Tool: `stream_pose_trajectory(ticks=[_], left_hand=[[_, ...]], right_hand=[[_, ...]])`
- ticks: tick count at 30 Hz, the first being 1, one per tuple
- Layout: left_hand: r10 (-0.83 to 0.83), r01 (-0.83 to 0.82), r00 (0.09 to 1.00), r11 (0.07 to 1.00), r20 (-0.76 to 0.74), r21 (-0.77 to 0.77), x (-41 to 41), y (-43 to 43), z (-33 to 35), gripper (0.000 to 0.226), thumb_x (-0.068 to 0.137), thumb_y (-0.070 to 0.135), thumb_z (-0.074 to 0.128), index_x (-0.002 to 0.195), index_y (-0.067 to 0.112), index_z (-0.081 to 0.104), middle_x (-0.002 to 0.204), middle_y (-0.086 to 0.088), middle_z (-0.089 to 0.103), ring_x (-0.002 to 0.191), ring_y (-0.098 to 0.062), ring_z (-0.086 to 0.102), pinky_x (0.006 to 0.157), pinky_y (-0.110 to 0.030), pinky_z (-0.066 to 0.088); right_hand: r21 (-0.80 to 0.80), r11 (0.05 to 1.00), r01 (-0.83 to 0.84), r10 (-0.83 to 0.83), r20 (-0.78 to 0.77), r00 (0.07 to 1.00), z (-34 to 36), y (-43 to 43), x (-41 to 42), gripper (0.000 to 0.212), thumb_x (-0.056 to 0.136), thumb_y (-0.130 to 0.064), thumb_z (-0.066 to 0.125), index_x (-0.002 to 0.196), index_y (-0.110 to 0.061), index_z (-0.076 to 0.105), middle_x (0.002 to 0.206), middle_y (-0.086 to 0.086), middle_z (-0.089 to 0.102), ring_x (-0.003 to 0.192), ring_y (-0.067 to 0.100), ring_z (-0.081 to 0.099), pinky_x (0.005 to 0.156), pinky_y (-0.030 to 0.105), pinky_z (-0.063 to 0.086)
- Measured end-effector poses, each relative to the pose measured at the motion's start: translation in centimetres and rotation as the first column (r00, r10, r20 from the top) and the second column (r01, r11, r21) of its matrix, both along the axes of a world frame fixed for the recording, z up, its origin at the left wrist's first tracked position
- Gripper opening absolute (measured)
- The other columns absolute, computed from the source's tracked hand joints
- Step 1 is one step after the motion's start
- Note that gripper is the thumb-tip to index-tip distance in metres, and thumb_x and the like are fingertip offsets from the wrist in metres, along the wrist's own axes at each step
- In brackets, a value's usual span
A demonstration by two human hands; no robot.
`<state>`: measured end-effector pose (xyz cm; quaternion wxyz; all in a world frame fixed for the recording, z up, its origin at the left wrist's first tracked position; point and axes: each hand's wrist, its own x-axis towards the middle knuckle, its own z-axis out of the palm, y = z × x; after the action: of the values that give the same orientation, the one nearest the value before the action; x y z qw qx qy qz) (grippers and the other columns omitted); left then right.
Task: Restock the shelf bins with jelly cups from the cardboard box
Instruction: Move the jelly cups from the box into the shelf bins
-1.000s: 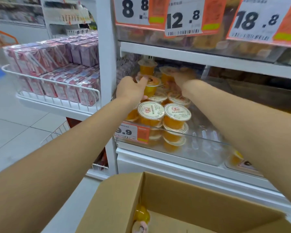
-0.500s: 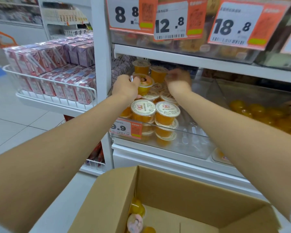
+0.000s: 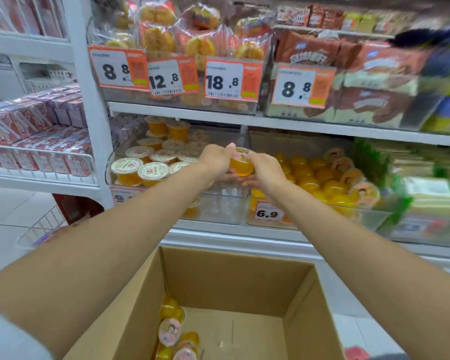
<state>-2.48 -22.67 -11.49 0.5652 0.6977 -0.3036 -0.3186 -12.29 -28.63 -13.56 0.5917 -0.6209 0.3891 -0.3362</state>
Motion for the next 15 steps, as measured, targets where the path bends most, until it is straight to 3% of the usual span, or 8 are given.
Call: stream_pose_trajectory(ticks=[1,3,6,9,11,13,15], left_hand=[[-0.027,0.027,0.999,1.000,0.039,-0.001,-0.9,-0.8,-0.1,0.032,0.101,0.032,0.045,0.093,0.007,0.061,0.086,-0.012,0.059,0.065,-0.019,0.060,0.061,-0.032,0.059],[-0.072,0.067,0.961,0.997,0.269,0.031,-2.1,-2.7,-0.6,0.036,0.100,0.037,0.043,0.086,0.010,0.063,0.084,-0.010,0.062,0.075,-0.028,0.064,0.075,-0.039,0.057],[-0.032,-0.031,0.814,0.995,0.580,0.099,-2.7,-5.5,-2.0,0.029,0.096,0.039,0.052,0.105,0.013,0.061,0.100,-0.003,0.061,0.095,-0.024,0.060,0.084,-0.031,0.048],[-0.008,-0.103,0.789,0.984,0.614,0.145,-2.0,-7.5,-3.1,0.024,0.093,0.035,0.059,0.105,0.014,0.055,0.110,-0.007,0.062,0.098,-0.024,0.058,0.084,-0.032,0.048],[-0.038,-0.093,0.774,0.980,0.632,0.173,-0.9,-8.5,-3.5,0.026,0.091,0.035,0.062,0.105,0.013,0.060,0.111,-0.009,0.064,0.097,-0.024,0.059,0.082,-0.031,0.046],[-0.091,-0.056,0.725,0.980,0.683,0.190,0.3,-9.1,-3.5,0.028,0.089,0.040,0.064,0.102,0.015,0.065,0.102,-0.007,0.066,0.091,-0.022,0.059,0.076,-0.030,0.046],[-0.106,-0.037,0.651,0.985,0.752,0.171,1.4,-9.4,-3.2,0.022,0.088,0.042,0.063,0.090,0.020,0.065,0.090,-0.005,0.066,0.085,-0.024,0.061,0.070,-0.031,0.047]], right_hand=[[0.041,0.999,0.036,-0.036,0.014,0.999,-0.1,-0.8,-1.3,0.034,0.096,-0.026,0.051,0.123,-0.005,0.054,0.082,0.013,0.066,0.062,0.026,0.067,0.051,0.027,0.054],[0.077,0.989,0.129,-0.129,-0.002,0.992,-0.2,-2.3,-3.6,0.036,0.094,-0.028,0.053,0.123,-0.007,0.056,0.086,0.011,0.066,0.073,0.030,0.070,0.064,0.033,0.059],[0.059,0.970,0.238,-0.236,-0.042,0.971,-1.0,-4.8,-7.0,0.034,0.095,-0.030,0.052,0.124,-0.012,0.057,0.093,0.002,0.062,0.075,0.029,0.070,0.077,0.036,0.058],[-0.014,0.964,0.265,-0.265,-0.087,0.960,-2.0,-7.3,-9.3,0.033,0.099,-0.033,0.048,0.124,-0.014,0.055,0.115,0.000,0.060,0.070,0.021,0.065,0.075,0.033,0.058],[-0.081,0.954,0.289,-0.297,-0.114,0.948,-2.6,-9.5,-9.5,0.041,0.098,-0.030,0.051,0.136,-0.013,0.047,0.131,0.001,0.055,0.072,0.019,0.066,0.076,0.034,0.059],[-0.097,0.949,0.301,-0.312,-0.132,0.941,-2.9,-11.6,-8.5,0.059,0.095,-0.021,0.059,0.147,-0.011,0.033,0.137,0.005,0.050,0.078,0.020,0.068,0.082,0.039,0.059],[-0.125,0.943,0.309,-0.327,-0.171,0.929,-3.1,-13.2,-6.8,0.066,0.089,-0.018,0.065,0.147,-0.010,0.032,0.133,0.009,0.053,0.090,0.024,0.068,0.085,0.041,0.057]])
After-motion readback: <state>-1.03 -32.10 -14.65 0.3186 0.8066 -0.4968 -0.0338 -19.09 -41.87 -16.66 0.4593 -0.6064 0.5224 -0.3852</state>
